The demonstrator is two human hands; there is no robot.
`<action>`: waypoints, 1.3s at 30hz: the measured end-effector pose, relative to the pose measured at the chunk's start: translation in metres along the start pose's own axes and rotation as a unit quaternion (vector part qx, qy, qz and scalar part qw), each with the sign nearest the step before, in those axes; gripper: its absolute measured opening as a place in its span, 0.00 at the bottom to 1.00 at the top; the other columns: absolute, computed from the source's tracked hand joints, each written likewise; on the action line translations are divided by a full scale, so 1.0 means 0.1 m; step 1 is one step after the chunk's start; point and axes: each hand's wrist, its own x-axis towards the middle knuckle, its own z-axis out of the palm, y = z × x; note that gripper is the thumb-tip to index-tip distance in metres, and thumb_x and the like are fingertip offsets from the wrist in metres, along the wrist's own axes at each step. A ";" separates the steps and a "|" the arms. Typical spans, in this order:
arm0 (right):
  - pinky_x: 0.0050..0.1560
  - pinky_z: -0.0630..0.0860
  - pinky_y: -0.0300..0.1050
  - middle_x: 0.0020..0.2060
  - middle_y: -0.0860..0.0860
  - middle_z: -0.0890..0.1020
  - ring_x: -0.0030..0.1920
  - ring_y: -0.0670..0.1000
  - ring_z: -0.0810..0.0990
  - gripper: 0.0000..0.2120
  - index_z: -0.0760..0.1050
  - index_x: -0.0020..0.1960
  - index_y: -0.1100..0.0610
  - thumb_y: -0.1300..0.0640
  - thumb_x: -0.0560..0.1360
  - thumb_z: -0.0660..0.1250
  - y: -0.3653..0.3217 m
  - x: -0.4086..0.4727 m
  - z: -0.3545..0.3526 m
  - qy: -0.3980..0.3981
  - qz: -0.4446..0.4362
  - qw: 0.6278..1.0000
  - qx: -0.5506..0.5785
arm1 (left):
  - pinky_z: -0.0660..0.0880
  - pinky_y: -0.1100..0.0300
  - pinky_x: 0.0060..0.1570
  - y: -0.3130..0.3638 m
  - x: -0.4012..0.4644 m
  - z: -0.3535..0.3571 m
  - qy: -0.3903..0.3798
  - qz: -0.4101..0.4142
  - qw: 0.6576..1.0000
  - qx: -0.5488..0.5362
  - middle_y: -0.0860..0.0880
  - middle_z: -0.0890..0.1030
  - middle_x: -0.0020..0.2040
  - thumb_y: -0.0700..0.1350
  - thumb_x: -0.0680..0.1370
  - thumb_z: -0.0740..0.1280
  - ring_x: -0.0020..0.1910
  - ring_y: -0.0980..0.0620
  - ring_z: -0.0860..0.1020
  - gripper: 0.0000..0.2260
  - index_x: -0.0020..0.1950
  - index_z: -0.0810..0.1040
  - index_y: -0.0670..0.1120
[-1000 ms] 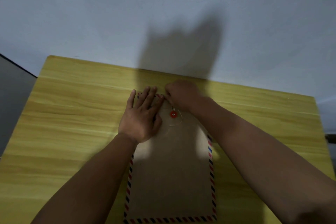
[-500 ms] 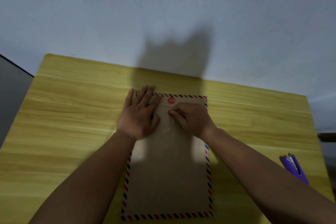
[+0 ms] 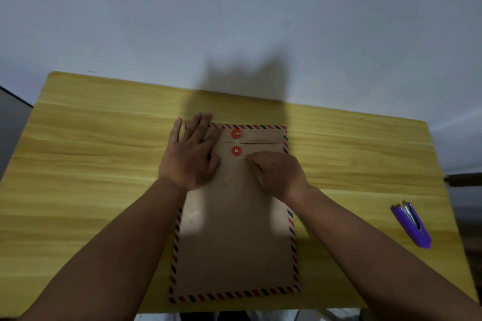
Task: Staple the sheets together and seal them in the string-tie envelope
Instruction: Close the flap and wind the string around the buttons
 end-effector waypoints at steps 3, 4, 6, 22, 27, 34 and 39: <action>0.38 0.82 0.53 0.43 0.53 0.88 0.41 0.60 0.86 0.11 0.85 0.54 0.54 0.55 0.78 0.65 -0.10 0.01 -0.04 -0.007 0.016 1.000 -0.007 | 0.49 0.36 0.81 0.00 0.00 0.01 0.003 -0.001 1.000 -0.001 0.45 0.55 0.85 0.56 0.80 0.49 0.85 0.45 0.53 0.30 0.83 0.62 0.51; 0.39 0.82 0.53 0.43 0.54 0.88 0.41 0.60 0.86 0.13 0.85 0.54 0.54 0.53 0.79 0.62 -0.15 0.02 -0.04 -0.011 0.022 1.000 0.002 | 0.49 0.36 0.81 0.00 0.00 0.01 0.002 -0.001 1.000 0.000 0.45 0.55 0.85 0.56 0.80 0.48 0.85 0.45 0.53 0.31 0.83 0.61 0.51; 0.43 0.82 0.54 0.45 0.54 0.88 0.43 0.59 0.86 0.17 0.85 0.54 0.55 0.51 0.80 0.59 -0.25 0.03 -0.07 -0.031 0.031 0.999 0.025 | 0.48 0.36 0.81 0.00 0.01 0.01 0.000 -0.003 1.000 0.004 0.45 0.54 0.86 0.56 0.80 0.48 0.85 0.45 0.52 0.31 0.84 0.60 0.52; 0.44 0.78 0.46 0.42 0.53 0.83 0.44 0.55 0.82 0.05 0.82 0.47 0.58 0.59 0.77 0.68 -0.47 0.95 -0.29 -0.316 0.093 0.943 0.034 | 0.46 0.39 0.81 -0.03 0.00 0.00 -0.016 0.000 1.000 -0.010 0.46 0.51 0.86 0.58 0.80 0.48 0.85 0.47 0.49 0.31 0.84 0.59 0.51; 0.41 0.70 0.47 0.46 0.53 0.82 0.48 0.57 0.81 0.05 0.78 0.46 0.53 0.53 0.78 0.66 -0.41 1.22 -0.33 -0.299 -0.041 0.953 -0.031 | 0.51 0.38 0.81 -0.02 0.02 -0.01 -0.002 -0.003 1.000 -0.020 0.45 0.58 0.85 0.56 0.78 0.54 0.84 0.48 0.54 0.34 0.83 0.63 0.44; 0.43 0.72 0.48 0.48 0.51 0.84 0.50 0.55 0.80 0.05 0.80 0.51 0.51 0.52 0.78 0.68 -0.18 1.43 -0.41 -0.249 -0.106 0.961 -0.051 | 0.54 0.36 0.80 -0.02 0.01 0.01 0.025 0.000 0.999 -0.035 0.44 0.60 0.84 0.54 0.76 0.57 0.84 0.47 0.57 0.34 0.82 0.65 0.43; 0.46 0.73 0.45 0.51 0.50 0.85 0.53 0.54 0.81 0.06 0.82 0.52 0.52 0.52 0.77 0.69 -0.02 1.46 -0.37 -0.216 -0.036 0.976 -0.023 | 0.54 0.36 0.80 -0.02 0.01 0.02 0.032 0.004 0.999 -0.040 0.44 0.59 0.84 0.54 0.77 0.59 0.84 0.47 0.56 0.34 0.82 0.65 0.43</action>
